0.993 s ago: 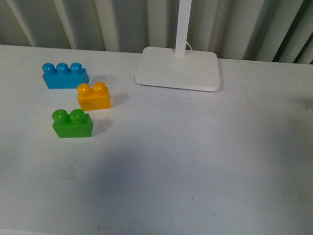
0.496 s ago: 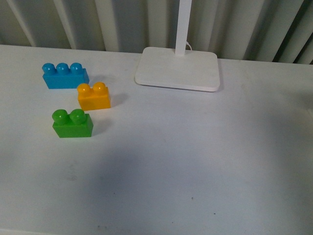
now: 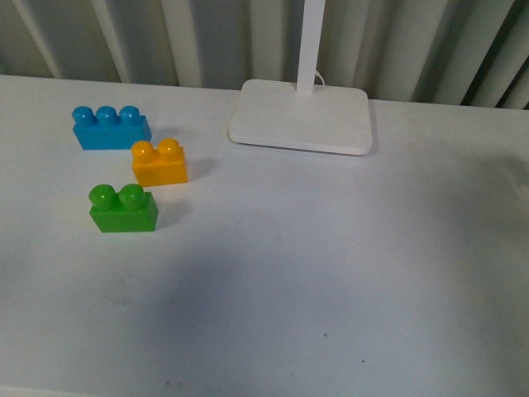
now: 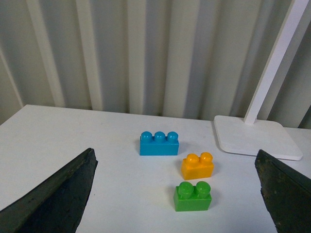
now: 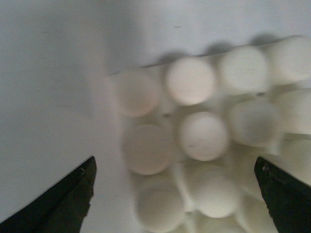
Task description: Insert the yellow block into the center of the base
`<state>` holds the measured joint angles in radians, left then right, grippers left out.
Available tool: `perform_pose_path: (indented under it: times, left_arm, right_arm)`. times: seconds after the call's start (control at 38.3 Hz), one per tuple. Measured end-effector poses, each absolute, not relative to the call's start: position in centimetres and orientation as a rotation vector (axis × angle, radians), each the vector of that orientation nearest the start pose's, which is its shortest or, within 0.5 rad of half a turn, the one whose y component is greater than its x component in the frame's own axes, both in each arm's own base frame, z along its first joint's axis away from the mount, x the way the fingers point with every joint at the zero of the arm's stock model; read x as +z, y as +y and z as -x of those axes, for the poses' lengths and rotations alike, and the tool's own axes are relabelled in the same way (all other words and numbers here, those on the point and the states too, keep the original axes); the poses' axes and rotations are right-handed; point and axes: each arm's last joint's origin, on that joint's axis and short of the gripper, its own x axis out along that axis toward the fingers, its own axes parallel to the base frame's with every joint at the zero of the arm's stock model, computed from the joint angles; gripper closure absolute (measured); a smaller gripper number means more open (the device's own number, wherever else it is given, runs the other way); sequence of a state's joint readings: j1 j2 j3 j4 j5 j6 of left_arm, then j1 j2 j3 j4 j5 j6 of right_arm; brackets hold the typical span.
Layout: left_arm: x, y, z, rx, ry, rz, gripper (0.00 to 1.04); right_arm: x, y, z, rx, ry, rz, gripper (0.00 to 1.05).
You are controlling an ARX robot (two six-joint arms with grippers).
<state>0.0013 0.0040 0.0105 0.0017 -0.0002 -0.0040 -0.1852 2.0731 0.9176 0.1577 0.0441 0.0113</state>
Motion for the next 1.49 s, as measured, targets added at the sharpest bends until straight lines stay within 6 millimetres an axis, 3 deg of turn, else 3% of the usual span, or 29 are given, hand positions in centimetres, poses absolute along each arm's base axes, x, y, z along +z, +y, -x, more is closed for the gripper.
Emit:
perform_pose_path:
  times: [0.42, 0.63, 0.91, 1.33, 1.49]
  left_arm:
    - [16.7, 0.0, -9.7, 0.002, -0.008, 0.004, 0.06]
    - [16.7, 0.0, -9.7, 0.002, -0.008, 0.004, 0.06]
    - [16.7, 0.0, -9.7, 0.002, -0.008, 0.004, 0.06]
    - [16.7, 0.0, -9.7, 0.002, -0.008, 0.004, 0.06]
    - [16.7, 0.0, -9.7, 0.002, -0.008, 0.004, 0.06]
  right_arm:
    - [4.6, -4.2, -34.7, -0.185, 1.051, -0.093, 0.09]
    - [4.8, 0.0, -34.7, -0.134, 1.064, -0.127, 0.09]
    - [5.2, 7.6, -35.0, -0.011, 1.077, -0.132, 0.09]
    - [5.9, 15.5, -34.9, 0.099, 1.090, -0.163, 0.09]
    - [6.2, 17.5, -35.0, 0.129, 1.092, -0.177, 0.09]
